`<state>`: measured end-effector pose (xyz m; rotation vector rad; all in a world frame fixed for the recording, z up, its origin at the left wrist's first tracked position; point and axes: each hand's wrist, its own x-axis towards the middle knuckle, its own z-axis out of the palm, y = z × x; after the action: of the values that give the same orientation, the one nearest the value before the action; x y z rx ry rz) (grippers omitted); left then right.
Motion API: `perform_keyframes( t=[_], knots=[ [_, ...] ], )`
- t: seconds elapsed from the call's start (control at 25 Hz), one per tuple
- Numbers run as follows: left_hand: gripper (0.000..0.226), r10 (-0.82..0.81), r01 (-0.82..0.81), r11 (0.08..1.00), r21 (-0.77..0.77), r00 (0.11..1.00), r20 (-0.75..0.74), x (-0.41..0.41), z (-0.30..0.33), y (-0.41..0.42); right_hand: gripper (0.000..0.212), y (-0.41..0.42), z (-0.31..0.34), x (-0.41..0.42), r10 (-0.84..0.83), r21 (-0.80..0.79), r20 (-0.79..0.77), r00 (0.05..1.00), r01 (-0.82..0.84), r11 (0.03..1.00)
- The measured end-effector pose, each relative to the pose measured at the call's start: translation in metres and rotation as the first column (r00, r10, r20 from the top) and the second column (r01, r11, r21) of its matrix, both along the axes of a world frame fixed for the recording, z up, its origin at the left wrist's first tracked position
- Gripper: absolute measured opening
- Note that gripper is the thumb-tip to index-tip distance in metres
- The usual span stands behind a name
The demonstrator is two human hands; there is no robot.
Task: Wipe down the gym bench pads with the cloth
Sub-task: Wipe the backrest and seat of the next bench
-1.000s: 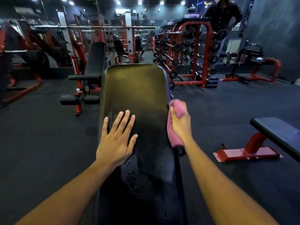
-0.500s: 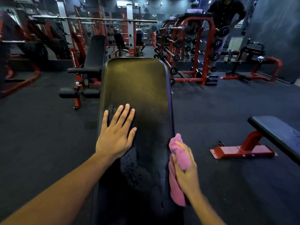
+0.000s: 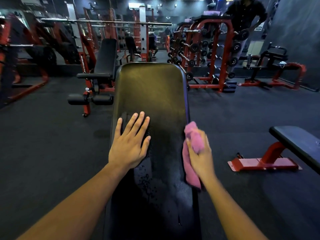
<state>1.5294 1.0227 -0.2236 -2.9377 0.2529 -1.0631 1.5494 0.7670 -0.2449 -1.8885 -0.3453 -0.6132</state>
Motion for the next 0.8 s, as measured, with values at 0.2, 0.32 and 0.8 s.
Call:
perform_keyframes(
  t=[0.2, 0.32, 0.8],
  knots=[
    [0.061, -0.009, 0.009, 1.0, -0.011, 1.0, 0.016, -0.001, -0.002, 0.001, 0.031, -0.01, -0.035, -0.067, 0.029, -0.074, 0.013, 0.999, -0.028, 0.997],
    [0.058, -0.021, 0.022, 1.0, -0.015, 1.0, 0.02, 0.0, 0.003, 0.002, 0.036, 0.001, -0.002, -0.019, -0.078, -0.2, -0.013, 0.997, 0.074, 0.977],
    [0.068, 0.035, -0.043, 0.998, -0.045, 0.988, -0.15, -0.179, -0.128, -0.011, 0.083, 0.101, 0.111, 0.002, 0.286, -0.799, 0.301, 0.91, 0.077, 0.596]
  ],
)
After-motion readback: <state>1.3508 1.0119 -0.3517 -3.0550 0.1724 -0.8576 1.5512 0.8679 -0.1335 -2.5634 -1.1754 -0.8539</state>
